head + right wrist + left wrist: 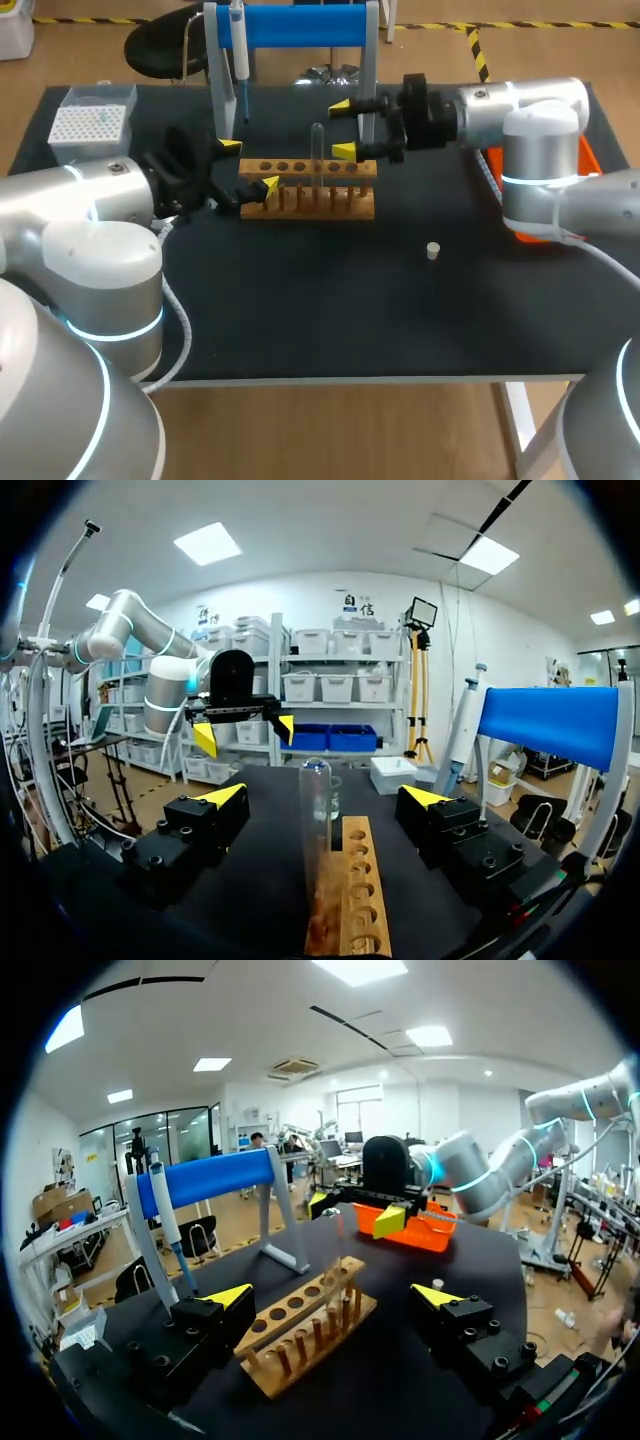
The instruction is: Invert the test tube, pick up the pipette, mount the tip to pipette, aspirate from beaker and dispense into the tube, eject the tip, return the pipette, and cap with the stopper.
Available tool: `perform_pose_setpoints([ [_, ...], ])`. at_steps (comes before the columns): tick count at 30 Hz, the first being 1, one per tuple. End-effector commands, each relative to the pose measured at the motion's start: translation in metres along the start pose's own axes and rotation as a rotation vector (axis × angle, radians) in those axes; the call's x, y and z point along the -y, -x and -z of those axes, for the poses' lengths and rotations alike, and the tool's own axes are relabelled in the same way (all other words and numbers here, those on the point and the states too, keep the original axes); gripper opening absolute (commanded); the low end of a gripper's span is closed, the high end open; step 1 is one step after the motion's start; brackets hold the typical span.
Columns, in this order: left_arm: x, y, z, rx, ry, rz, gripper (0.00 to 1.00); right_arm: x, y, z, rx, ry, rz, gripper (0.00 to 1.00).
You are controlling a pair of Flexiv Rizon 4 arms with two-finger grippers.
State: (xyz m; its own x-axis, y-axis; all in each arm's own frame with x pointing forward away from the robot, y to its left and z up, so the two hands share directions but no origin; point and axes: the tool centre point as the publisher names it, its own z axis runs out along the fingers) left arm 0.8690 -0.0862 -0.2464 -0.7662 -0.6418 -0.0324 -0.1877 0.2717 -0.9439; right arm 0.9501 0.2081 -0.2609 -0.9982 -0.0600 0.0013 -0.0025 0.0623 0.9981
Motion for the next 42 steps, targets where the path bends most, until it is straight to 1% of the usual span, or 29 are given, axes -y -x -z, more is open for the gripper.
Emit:
perform_pose_setpoints([
  [1, -0.001, 0.0, -0.001, 0.0, -0.006, 0.0, 1.0, 0.003, 0.003, -0.004, -0.026, 0.015, -0.006, 0.97],
  [2, -0.001, 0.0, -0.001, 0.0, -0.006, 0.0, 1.0, 0.003, 0.003, -0.006, -0.026, 0.023, -0.009, 0.96],
  [7, -0.001, 0.0, -0.001, 0.0, -0.006, 0.0, 1.0, 0.005, -0.001, -0.016, -0.016, 0.027, -0.007, 0.83],
  [8, -0.001, 0.0, -0.001, 0.0, -0.006, 0.0, 1.0, 0.005, -0.002, -0.017, -0.014, 0.029, -0.008, 0.82],
  [10, -0.001, 0.0, -0.001, 0.0, -0.006, 0.0, 1.0, 0.006, -0.005, -0.019, -0.011, 0.032, -0.008, 0.77],
  [13, -0.001, 0.0, -0.001, 0.0, -0.006, 0.0, 1.0, 0.008, -0.008, -0.023, -0.011, 0.03, -0.007, 0.72],
  [15, -0.001, 0.0, -0.001, 0.0, -0.006, 0.0, 1.0, 0.008, -0.008, -0.025, -0.011, 0.03, -0.005, 0.71],
  [18, -0.001, 0.0, -0.001, 0.0, -0.006, 0.0, 1.0, 0.009, -0.01, -0.029, -0.012, 0.029, 0.001, 0.63],
  [21, -0.001, 0.0, -0.001, 0.0, -0.006, 0.0, 1.0, 0.01, -0.01, -0.032, -0.014, 0.026, 0.009, 0.61],
  [27, -0.001, 0.0, -0.001, 0.0, -0.006, 0.0, 1.0, 0.011, -0.008, -0.036, -0.008, 0.019, 0.02, 0.59],
  [30, -0.001, 0.0, -0.001, 0.0, -0.006, 0.0, 1.0, 0.012, -0.006, -0.038, -0.008, 0.017, 0.022, 0.55],
  [36, -0.001, 0.0, -0.001, 0.0, -0.006, 0.0, 1.0, 0.012, -0.005, -0.039, -0.011, 0.027, 0.016, 0.42],
  [40, -0.001, 0.0, -0.001, 0.0, -0.006, 0.0, 1.0, 0.012, -0.004, -0.039, -0.013, 0.028, 0.014, 0.4],
  [42, -0.001, 0.0, -0.001, 0.0, -0.006, 0.0, 1.0, 0.012, -0.004, -0.039, -0.014, 0.029, 0.013, 0.35],
])
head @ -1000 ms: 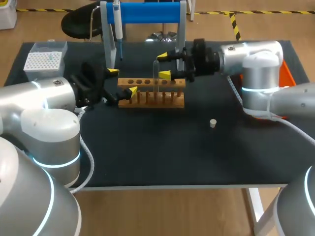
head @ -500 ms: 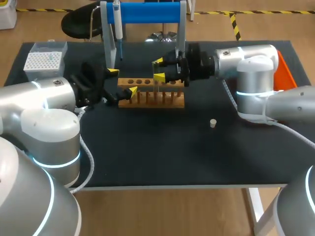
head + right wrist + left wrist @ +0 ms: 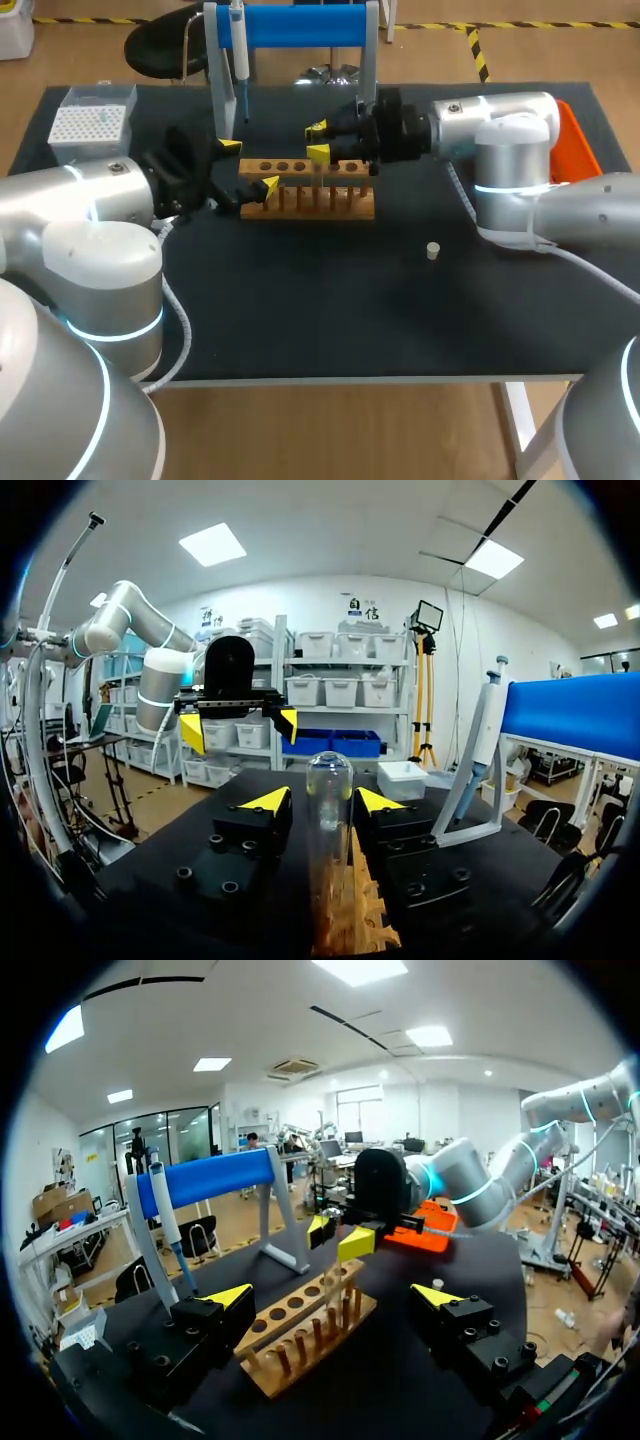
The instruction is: Invert the test tube, pick up the pipette, mount the tip to pipette, aspirate from beaker and dispense into the tube, eject the tip, return the pipette, and cap with the stopper.
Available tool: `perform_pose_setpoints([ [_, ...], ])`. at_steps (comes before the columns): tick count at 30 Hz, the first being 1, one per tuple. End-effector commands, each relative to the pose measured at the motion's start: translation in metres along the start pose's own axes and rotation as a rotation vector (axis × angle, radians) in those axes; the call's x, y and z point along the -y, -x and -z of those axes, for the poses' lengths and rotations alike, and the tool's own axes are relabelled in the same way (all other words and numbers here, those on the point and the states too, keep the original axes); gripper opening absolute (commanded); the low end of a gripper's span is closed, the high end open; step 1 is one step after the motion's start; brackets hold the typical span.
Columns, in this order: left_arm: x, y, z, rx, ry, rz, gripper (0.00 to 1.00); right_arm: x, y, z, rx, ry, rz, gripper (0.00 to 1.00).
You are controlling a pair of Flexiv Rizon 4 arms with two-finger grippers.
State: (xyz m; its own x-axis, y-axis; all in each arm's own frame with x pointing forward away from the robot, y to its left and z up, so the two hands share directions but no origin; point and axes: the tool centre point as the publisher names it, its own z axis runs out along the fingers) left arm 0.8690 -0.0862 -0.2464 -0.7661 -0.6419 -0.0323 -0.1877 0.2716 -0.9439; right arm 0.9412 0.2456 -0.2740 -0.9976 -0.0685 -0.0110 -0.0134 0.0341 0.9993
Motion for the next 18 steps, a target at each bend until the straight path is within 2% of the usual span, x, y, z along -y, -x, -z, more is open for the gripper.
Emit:
perform_pose_setpoints([
  [1, -0.0015, 0.0, -0.0008, 0.0, -0.006, 0.0, 1.0, 0.0014, 0.0024, -0.0006, -0.006, 0.001, 0.0, 0.28],
  [2, -0.0015, 0.0, -0.0008, 0.0, -0.006, 0.0, 1.0, 0.0013, 0.0025, -0.0007, -0.006, 0.001, -0.001, 0.24],
  [3, -0.0015, 0.0, -0.0008, 0.0, -0.006, 0.0, 1.0, 0.0013, 0.0026, -0.0007, -0.006, 0.001, -0.002, 0.02],
  [4, -0.0015, 0.0, -0.0008, 0.0, -0.006, 0.0, 1.0, 0.0012, 0.0028, -0.0007, -0.006, 0.001, -0.004, 0.0],
  [18, -0.0015, 0.0, -0.0008, 0.0, -0.006, 0.0, 1.0, -0.0035, 0.0056, -0.0005, 0.003, 0.0, -0.021, 0.0],
])
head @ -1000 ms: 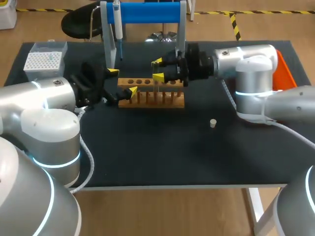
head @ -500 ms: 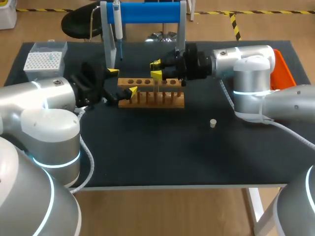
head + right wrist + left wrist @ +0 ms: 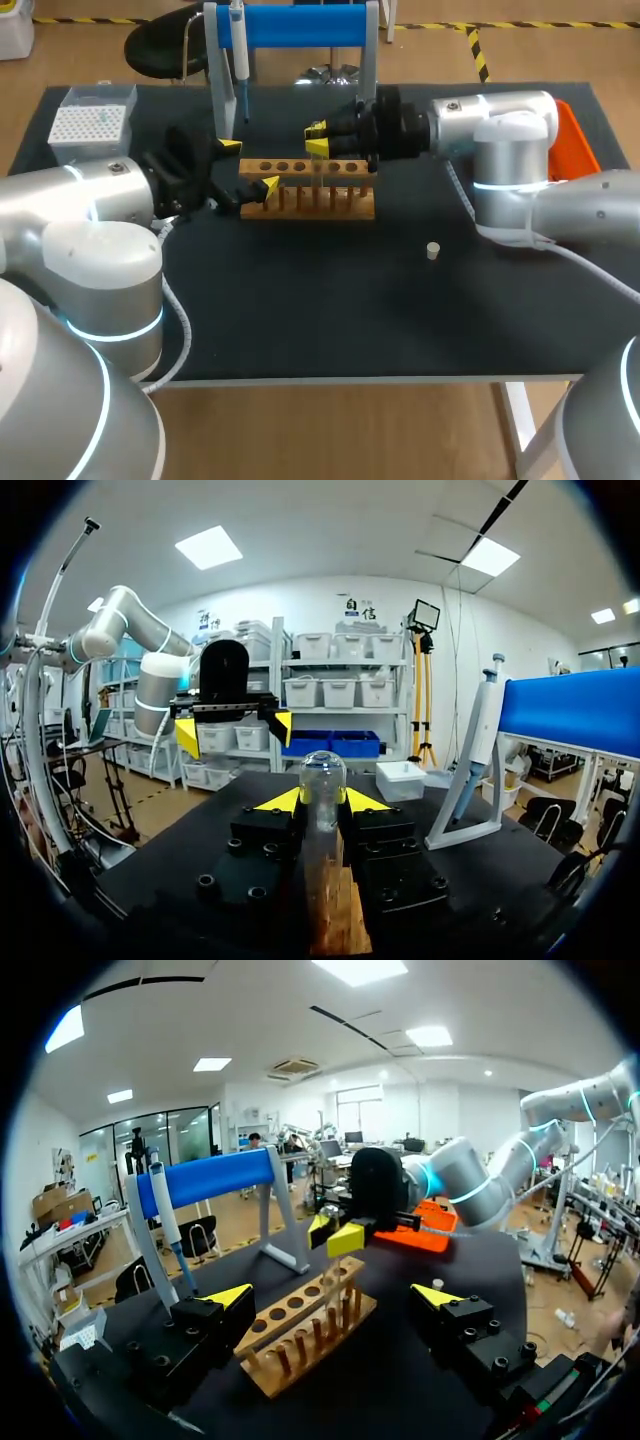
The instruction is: Invert the test tube, pick up the pipette, mount the tip to pipette, aspirate from beaker and dispense into the tube, eject the tip, return the pipette, and cap with the stopper.
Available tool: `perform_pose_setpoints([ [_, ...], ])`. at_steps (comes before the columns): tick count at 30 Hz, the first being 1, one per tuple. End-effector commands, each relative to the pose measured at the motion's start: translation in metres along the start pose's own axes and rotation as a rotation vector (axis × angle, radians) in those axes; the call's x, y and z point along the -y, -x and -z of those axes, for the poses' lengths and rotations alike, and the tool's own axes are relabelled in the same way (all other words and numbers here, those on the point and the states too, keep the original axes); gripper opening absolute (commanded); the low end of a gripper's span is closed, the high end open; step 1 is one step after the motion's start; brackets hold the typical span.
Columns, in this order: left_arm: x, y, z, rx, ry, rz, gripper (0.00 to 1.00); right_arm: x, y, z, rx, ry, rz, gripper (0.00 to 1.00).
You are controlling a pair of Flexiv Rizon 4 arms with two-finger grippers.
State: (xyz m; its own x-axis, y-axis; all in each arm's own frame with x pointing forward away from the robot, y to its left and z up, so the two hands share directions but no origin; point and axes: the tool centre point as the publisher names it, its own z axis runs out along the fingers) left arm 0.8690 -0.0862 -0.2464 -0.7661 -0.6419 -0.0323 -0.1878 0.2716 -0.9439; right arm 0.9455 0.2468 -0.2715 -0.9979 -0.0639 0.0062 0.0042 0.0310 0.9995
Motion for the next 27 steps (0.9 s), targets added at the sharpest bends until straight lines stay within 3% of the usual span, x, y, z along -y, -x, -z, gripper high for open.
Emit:
perform_pose_setpoints([
  [1, -0.001, 0.0, -0.001, 0.0, -0.006, 0.0, 1.0, -0.001, 0.001, 0.0, -0.001, -0.003, -0.006, 0.0],
  [27, -0.001, 0.0, -0.001, 0.0, -0.006, 0.0, 1.0, -0.02, 0.001, 0.001, 0.003, -0.004, -0.046, 0.0],
])
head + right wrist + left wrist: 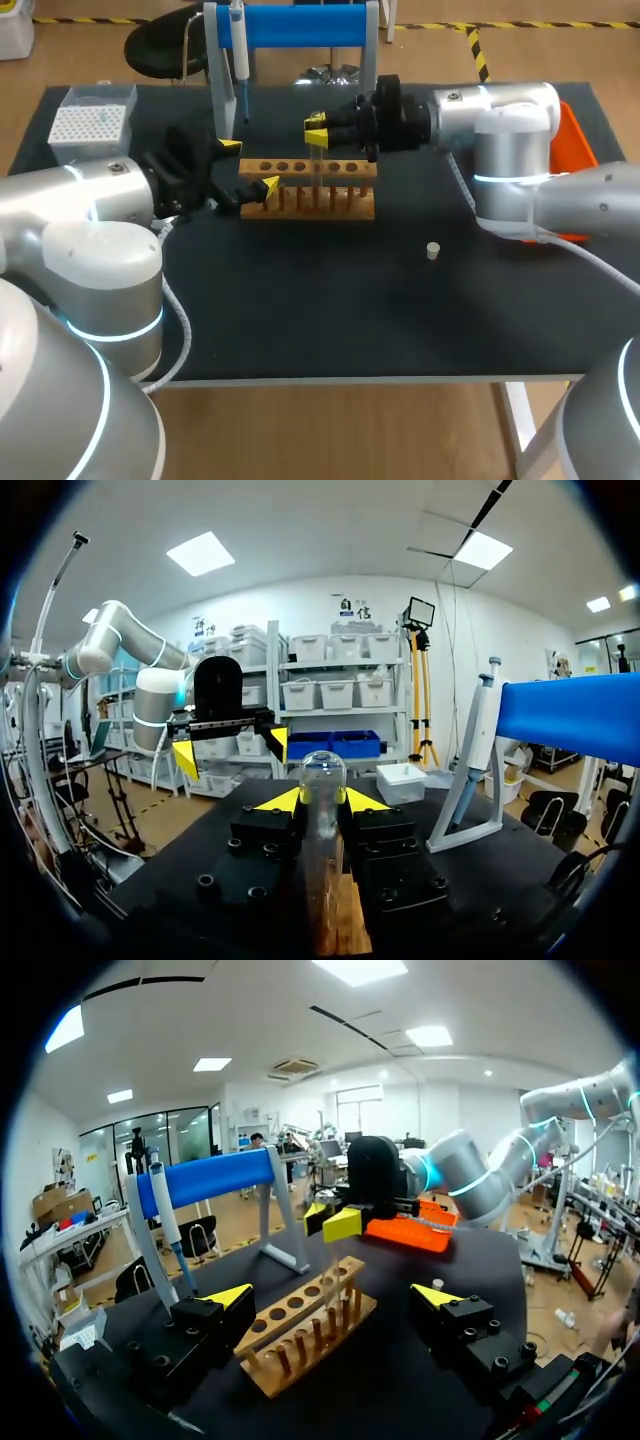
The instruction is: Invert the test tube, pick up the pipette, mount the tip to pipette, aspirate from beaker and dispense into the tube, eject the tip, return the pipette, and cap with the stopper.
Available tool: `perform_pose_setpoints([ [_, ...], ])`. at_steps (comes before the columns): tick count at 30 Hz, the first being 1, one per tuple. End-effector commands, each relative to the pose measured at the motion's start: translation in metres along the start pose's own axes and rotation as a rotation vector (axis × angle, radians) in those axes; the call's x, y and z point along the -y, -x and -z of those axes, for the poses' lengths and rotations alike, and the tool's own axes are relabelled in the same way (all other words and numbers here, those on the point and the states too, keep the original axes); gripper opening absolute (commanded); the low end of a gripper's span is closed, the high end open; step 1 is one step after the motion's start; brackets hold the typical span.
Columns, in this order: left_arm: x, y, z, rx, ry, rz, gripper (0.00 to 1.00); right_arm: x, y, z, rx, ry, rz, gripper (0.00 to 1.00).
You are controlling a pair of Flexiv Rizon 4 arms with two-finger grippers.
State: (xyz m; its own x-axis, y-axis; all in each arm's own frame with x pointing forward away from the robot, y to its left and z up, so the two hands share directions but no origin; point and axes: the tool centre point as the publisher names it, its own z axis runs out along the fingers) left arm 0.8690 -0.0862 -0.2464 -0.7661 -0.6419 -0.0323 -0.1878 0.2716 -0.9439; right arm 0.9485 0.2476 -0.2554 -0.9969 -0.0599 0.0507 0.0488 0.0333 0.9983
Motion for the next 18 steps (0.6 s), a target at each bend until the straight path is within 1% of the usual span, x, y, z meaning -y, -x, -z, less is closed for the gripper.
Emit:
perform_pose_setpoints([
  [1, -0.001, 0.0, -0.001, 0.0, -0.006, 0.0, 1.0, -0.004, -0.002, 0.001, 0.001, -0.005, 0.0, 0.0],
  [18, -0.001, 0.0, -0.001, 0.0, -0.006, 0.0, 1.0, -0.024, -0.006, 0.002, 0.006, -0.009, 0.029, 0.0],
])
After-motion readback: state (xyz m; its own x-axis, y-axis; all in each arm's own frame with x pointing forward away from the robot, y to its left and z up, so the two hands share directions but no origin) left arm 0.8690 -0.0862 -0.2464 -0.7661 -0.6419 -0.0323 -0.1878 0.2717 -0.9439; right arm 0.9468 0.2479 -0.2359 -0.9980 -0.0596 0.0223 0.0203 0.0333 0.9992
